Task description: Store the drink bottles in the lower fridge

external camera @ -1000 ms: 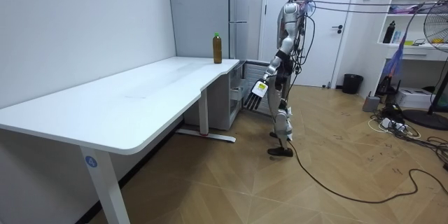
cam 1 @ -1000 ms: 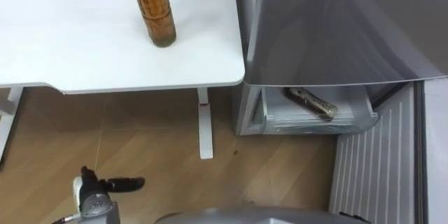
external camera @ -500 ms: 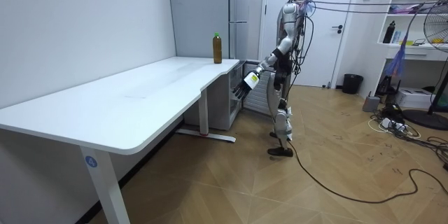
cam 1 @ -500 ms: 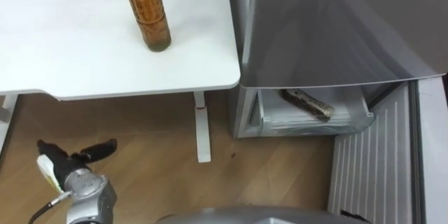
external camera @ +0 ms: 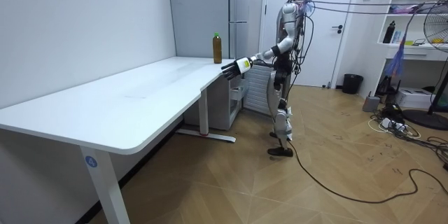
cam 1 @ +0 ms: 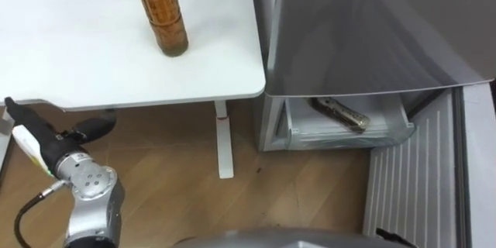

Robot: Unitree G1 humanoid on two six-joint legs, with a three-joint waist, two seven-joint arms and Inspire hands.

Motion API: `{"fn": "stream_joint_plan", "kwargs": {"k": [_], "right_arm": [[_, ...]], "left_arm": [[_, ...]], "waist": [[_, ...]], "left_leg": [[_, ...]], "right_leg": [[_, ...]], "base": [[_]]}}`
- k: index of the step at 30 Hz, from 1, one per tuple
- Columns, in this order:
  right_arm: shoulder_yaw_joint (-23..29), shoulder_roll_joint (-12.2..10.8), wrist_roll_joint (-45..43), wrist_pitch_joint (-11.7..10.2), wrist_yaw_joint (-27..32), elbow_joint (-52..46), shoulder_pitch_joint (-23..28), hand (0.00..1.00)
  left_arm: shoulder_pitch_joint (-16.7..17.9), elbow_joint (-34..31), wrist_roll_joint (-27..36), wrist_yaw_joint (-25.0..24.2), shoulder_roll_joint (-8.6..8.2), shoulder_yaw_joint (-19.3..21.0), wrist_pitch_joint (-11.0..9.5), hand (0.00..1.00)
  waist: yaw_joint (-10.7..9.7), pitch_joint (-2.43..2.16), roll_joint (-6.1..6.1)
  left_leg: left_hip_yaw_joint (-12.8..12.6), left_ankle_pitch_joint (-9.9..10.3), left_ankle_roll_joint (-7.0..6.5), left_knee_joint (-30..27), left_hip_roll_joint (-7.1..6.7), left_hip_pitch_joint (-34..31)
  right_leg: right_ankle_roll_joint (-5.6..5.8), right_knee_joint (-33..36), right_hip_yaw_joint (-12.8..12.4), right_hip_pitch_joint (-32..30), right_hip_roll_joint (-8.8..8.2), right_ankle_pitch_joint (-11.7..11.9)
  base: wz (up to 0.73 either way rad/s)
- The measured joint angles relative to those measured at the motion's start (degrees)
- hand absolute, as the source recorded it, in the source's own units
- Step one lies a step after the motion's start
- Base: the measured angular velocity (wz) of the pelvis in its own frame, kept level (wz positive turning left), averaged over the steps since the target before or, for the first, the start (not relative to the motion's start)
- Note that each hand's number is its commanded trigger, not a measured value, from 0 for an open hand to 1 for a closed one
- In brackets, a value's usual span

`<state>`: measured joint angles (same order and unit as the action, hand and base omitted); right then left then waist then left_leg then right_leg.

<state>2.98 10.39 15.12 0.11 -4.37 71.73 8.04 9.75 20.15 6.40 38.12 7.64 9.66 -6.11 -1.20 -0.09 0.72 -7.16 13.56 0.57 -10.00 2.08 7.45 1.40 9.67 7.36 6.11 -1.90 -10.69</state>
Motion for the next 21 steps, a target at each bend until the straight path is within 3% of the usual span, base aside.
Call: {"fn": "stream_joint_plan", "kwargs": {"k": [5,7,9,12,18,21], "right_arm": [[-0.02,-0.20,0.01,-0.01,0.03,0.09,-0.25,0.00],[-0.01,-0.21,0.02,-0.03,-0.04,0.07,-0.37,0.00],[-0.01,-0.23,0.03,-0.05,-0.07,0.18,-0.48,0.00],[0.03,0.16,0.00,-0.18,-0.06,0.39,-0.36,0.00],[0.67,0.12,0.05,-0.18,0.01,1.06,-0.74,0.00],[0.47,-0.10,0.07,-0.17,-0.08,2.03,-1.38,0.00]], "left_arm": [[0.26,-5.44,0.05,-0.08,0.01,-1.40,2.20,0.00],[0.28,-8.15,0.24,-0.52,-0.02,-1.52,2.20,0.00],[-0.22,-14.51,0.16,-1.66,-0.01,-1.95,0.71,0.00],[-2.04,-16.76,-1.49,-3.48,0.25,-3.59,-1.85,0.00],[-2.46,-16.76,-4.33,-9.04,0.23,-7.79,-1.21,0.00],[-2.47,-16.85,-4.12,-10.99,0.26,-8.84,-0.86,0.00]], "waist": [[0.10,0.25,0.29],[0.10,0.28,0.31],[-0.04,0.27,0.26],[-0.60,0.43,-0.01],[-2.16,0.27,-0.31],[-3.04,0.40,-0.06]], "left_leg": [[1.21,0.00,0.00,-0.66,-0.02,-0.43],[1.41,-0.01,0.01,-0.93,-0.02,-0.81],[1.46,-0.03,0.04,-0.93,-0.03,-0.71],[1.47,-0.03,0.03,-0.97,-0.15,-0.69],[1.58,-0.03,0.04,-0.84,-0.17,-0.83],[1.62,-0.05,0.06,-0.74,-0.19,-0.90]], "right_leg": [[0.00,-0.08,0.66,0.35,-0.03,0.00],[-0.01,-0.12,0.69,0.29,-0.03,0.00],[-0.05,-0.07,0.60,0.37,-0.01,0.01],[-0.05,-0.07,0.44,0.60,-0.07,0.01],[-0.11,-0.96,0.43,0.61,0.01,0.04],[-0.11,-1.06,0.42,0.52,0.01,0.04]], "base": [[0.12],[0.06],[0.00],[0.00],[0.00],[0.00]]}}
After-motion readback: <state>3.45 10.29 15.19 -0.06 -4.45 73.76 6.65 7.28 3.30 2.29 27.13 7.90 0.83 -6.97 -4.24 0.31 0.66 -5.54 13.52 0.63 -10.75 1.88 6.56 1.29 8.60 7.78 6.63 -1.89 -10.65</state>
